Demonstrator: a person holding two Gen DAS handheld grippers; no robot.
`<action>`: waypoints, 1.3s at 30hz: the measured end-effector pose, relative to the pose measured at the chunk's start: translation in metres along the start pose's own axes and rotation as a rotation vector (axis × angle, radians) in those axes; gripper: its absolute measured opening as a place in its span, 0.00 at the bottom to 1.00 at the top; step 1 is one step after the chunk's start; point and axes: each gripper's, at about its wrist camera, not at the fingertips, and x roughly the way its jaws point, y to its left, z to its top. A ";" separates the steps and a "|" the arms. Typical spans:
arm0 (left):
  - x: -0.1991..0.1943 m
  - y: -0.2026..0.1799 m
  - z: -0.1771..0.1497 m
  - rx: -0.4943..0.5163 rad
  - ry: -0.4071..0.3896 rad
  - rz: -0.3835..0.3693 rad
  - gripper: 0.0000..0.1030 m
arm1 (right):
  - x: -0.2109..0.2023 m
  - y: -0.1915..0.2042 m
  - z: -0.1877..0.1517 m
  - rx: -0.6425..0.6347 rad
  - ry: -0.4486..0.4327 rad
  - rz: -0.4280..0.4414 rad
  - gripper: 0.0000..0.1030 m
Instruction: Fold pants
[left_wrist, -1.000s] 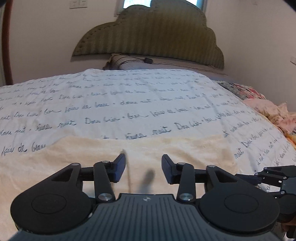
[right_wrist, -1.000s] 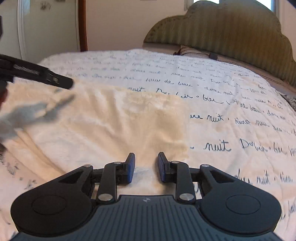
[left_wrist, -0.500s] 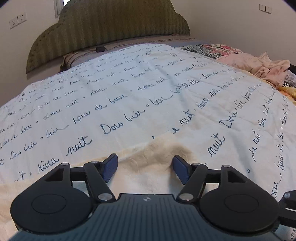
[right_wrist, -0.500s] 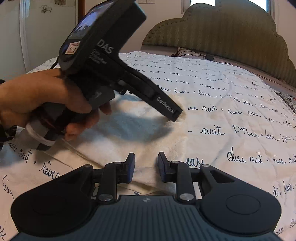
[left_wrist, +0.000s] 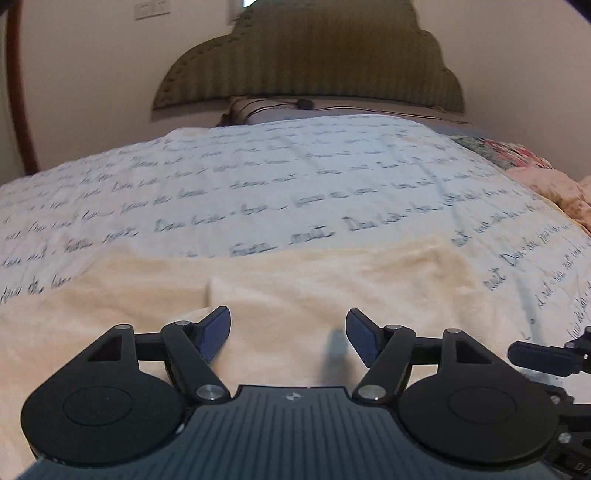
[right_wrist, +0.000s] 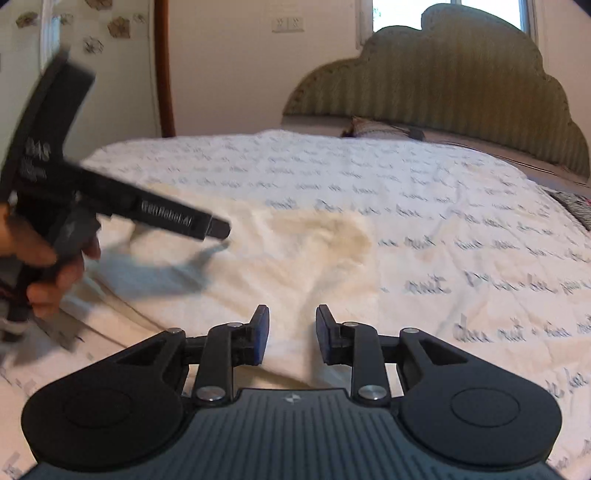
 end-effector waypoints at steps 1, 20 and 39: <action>0.006 0.007 -0.001 -0.009 0.031 0.003 0.71 | 0.004 0.003 0.001 0.001 -0.004 0.024 0.26; -0.038 0.057 -0.045 -0.003 0.038 0.031 0.69 | 0.075 0.040 0.043 -0.029 0.043 0.033 0.43; -0.056 0.065 -0.061 -0.017 -0.007 0.059 0.84 | 0.063 0.075 0.012 -0.082 0.051 -0.032 0.78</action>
